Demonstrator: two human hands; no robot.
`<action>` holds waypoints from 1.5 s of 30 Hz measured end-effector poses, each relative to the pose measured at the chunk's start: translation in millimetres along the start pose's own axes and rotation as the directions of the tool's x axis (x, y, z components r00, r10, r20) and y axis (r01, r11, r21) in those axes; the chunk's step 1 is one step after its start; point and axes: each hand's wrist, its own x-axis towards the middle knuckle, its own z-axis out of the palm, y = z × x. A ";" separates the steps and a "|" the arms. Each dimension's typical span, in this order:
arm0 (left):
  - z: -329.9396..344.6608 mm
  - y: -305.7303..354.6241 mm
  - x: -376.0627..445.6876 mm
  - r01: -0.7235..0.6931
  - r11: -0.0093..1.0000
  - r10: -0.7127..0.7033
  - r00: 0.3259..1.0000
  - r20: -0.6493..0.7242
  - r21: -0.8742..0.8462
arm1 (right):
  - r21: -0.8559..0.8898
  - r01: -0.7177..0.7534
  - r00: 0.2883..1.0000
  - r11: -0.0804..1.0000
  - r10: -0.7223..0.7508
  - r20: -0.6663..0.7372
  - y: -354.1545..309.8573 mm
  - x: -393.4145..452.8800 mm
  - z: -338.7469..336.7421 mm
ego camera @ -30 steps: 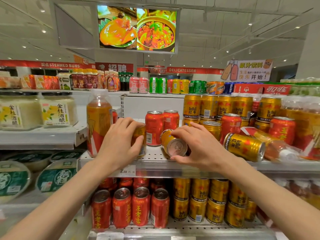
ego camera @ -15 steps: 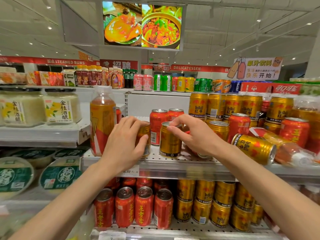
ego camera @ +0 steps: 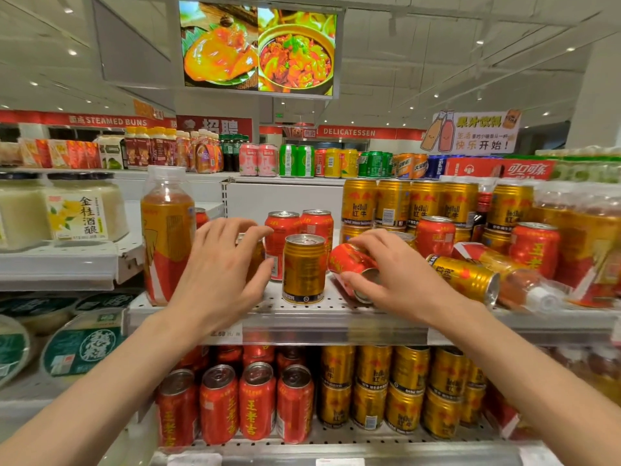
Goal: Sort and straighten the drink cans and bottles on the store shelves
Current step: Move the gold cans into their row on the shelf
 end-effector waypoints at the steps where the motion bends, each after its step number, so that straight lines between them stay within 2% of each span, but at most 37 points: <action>1: 0.9 5.6 2.7 -0.020 1.000 0.020 1.000 0.003 -0.006 | -0.012 -0.007 1.000 1.000 0.006 -0.009 -0.9 -6.3 5.1; 6: 11.2 33.4 18.7 -0.115 0.989 0.121 0.991 0.059 -0.092 | 0.031 -0.044 0.991 0.999 0.047 -0.125 -5.3 -23.2 27.6; 11: 18.0 34.3 23.0 -0.068 0.986 0.074 0.997 0.033 -0.155 | 0.079 -0.012 0.991 0.997 0.022 -0.131 -5.7 -21.3 32.1; 15: 18.0 33.7 24.6 -0.060 0.985 0.068 0.997 0.042 -0.162 | 0.263 -0.030 0.993 0.964 0.059 -0.103 5.7 -16.7 15.6; 19: 18.3 33.4 23.9 -0.057 0.985 0.064 0.997 0.040 -0.165 | 0.401 -0.067 0.982 0.914 0.131 -0.134 10.6 -0.3 -7.3; 22: 17.5 35.0 23.4 -0.049 0.985 0.056 0.998 0.040 -0.163 | 0.392 -0.088 0.980 0.916 0.150 -0.131 9.5 15.8 -11.6; 27: 17.5 35.1 22.6 -0.046 0.986 0.053 0.998 0.042 -0.159 | 0.266 -0.058 0.994 0.962 0.080 -0.073 3.3 34.9 -5.0; 30: 17.9 36.1 21.9 -0.044 0.987 0.052 0.998 0.046 -0.153 | 0.184 -0.086 0.994 0.979 0.096 -0.047 2.0 39.7 1.1; 35: 19.6 35.5 21.0 -0.048 0.988 0.055 0.997 0.046 -0.143 | 0.169 -0.094 0.995 0.981 0.098 -0.014 1.8 35.9 7.6; 40: 19.9 33.0 17.6 -0.084 0.984 0.090 0.995 0.035 -0.155 | 0.281 -0.127 0.991 0.951 0.113 0.066 -0.7 23.7 3.5; 45: 18.6 29.5 6.0 -0.118 0.961 0.130 0.991 0.031 -0.248 | 0.373 -0.178 0.983 0.911 0.181 0.027 -8.7 -2.1 8.8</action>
